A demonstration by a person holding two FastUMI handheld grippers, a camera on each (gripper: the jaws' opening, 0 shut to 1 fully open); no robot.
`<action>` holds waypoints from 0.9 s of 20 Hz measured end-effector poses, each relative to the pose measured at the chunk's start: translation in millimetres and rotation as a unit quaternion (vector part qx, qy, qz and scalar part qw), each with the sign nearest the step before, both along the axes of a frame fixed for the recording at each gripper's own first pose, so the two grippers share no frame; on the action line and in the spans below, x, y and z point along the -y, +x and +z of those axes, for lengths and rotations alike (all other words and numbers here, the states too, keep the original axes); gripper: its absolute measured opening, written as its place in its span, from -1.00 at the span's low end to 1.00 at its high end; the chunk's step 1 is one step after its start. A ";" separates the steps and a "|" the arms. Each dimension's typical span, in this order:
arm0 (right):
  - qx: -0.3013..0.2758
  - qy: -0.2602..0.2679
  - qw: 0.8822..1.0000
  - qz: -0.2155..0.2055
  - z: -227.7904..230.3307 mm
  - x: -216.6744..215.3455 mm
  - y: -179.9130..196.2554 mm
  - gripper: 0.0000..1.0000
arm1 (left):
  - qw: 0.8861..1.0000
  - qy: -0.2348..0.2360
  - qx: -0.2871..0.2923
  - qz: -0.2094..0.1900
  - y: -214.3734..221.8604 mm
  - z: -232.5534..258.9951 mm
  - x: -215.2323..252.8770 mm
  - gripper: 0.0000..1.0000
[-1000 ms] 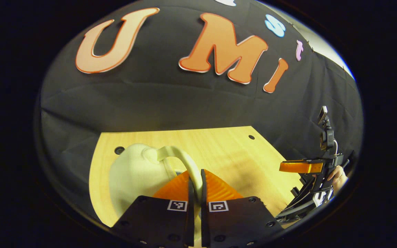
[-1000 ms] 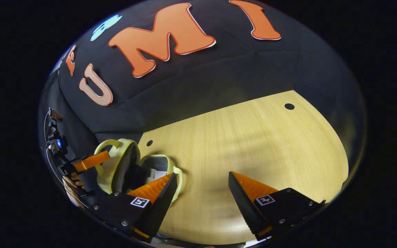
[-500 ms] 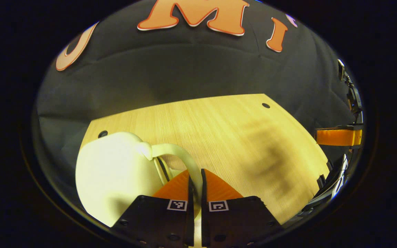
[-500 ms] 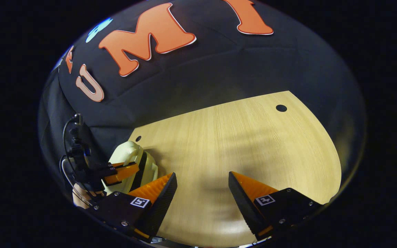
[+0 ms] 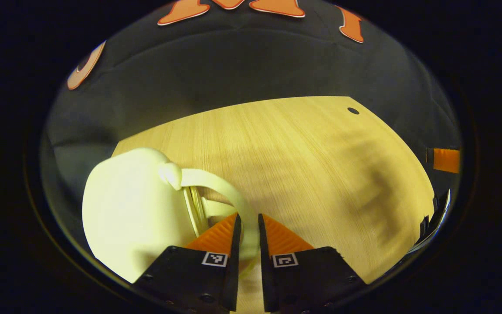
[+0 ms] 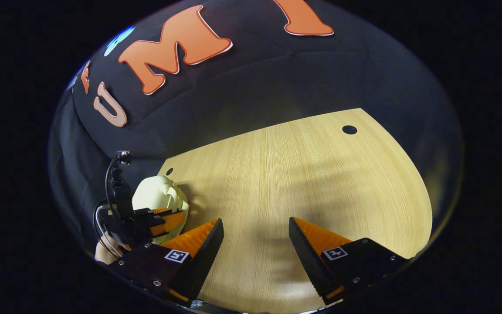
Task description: First open the suitcase, pack the skin care products into it, and then close the suitcase.
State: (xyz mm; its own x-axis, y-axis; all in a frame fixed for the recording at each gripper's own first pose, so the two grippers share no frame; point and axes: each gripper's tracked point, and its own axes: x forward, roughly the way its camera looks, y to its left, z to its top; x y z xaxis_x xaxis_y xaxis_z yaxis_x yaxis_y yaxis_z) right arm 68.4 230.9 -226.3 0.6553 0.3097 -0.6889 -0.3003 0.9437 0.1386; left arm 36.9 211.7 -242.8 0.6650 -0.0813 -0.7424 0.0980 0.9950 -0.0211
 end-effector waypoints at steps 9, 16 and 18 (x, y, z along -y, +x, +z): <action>0.029 -0.014 0.999 0.003 12.6 5.8 -1.9 0.91 | 0.997 -0.050 0.045 0.030 -7.1 39.9 32.0 1.00; 0.183 -0.057 0.981 0.026 118.4 0.1 -3.8 0.91 | 0.968 -0.058 0.237 0.051 -25.0 194.5 27.3 1.00; 0.235 -0.063 0.970 0.027 157.2 -6.5 -7.2 0.90 | 0.946 -0.034 0.320 0.039 -31.2 247.6 29.4 1.00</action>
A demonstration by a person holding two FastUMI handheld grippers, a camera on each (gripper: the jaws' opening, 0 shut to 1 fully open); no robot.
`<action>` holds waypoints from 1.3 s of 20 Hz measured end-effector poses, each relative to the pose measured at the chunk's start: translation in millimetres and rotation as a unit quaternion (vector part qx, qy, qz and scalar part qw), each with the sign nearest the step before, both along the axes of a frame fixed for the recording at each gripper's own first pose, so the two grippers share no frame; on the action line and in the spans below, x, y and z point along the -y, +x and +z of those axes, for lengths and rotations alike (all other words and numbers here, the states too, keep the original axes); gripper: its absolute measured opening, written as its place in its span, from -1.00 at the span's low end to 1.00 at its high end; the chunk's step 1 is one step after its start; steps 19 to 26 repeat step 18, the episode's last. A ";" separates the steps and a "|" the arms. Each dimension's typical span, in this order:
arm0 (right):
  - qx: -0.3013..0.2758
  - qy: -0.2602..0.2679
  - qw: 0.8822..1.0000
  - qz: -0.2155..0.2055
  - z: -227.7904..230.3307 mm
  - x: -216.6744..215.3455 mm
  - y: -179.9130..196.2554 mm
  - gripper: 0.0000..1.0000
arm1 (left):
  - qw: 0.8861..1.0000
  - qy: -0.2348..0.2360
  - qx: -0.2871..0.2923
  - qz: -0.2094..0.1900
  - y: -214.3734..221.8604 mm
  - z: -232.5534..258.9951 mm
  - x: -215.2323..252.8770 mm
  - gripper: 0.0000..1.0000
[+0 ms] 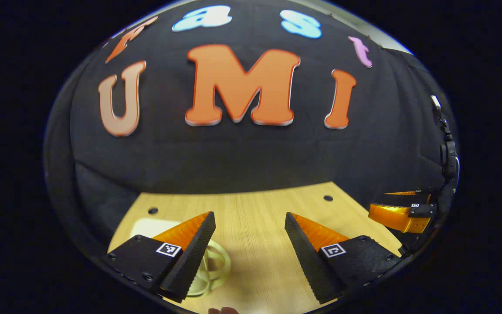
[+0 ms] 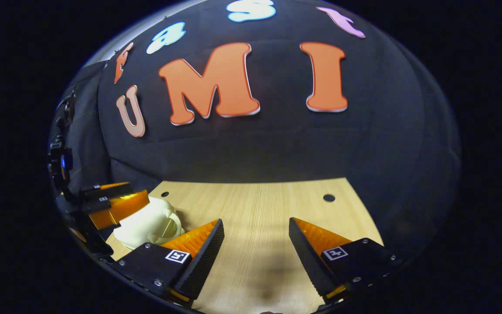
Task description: First open the suitcase, pack the skin care products into it, and then close the suitcase.
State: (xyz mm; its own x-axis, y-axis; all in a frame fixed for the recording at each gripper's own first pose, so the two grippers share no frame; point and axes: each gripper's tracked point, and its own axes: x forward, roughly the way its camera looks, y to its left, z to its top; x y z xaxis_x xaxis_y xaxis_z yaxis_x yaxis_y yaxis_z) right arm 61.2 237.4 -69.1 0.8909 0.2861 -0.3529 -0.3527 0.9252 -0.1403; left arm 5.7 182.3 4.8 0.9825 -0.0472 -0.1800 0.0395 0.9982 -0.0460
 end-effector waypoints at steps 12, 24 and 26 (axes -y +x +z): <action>0.147 0.042 0.987 -0.044 83.8 -33.9 -44.4 0.90 | 0.992 -0.027 0.126 -0.002 -11.5 19.7 -31.0 0.98; 0.164 0.037 0.983 -0.071 93.5 -18.1 -52.6 0.90 | 0.992 -0.045 0.115 0.021 -9.1 12.1 -57.0 0.99; 0.164 0.037 0.983 -0.071 93.5 -18.1 -52.6 0.90 | 0.992 -0.045 0.115 0.021 -9.1 12.1 -57.0 0.99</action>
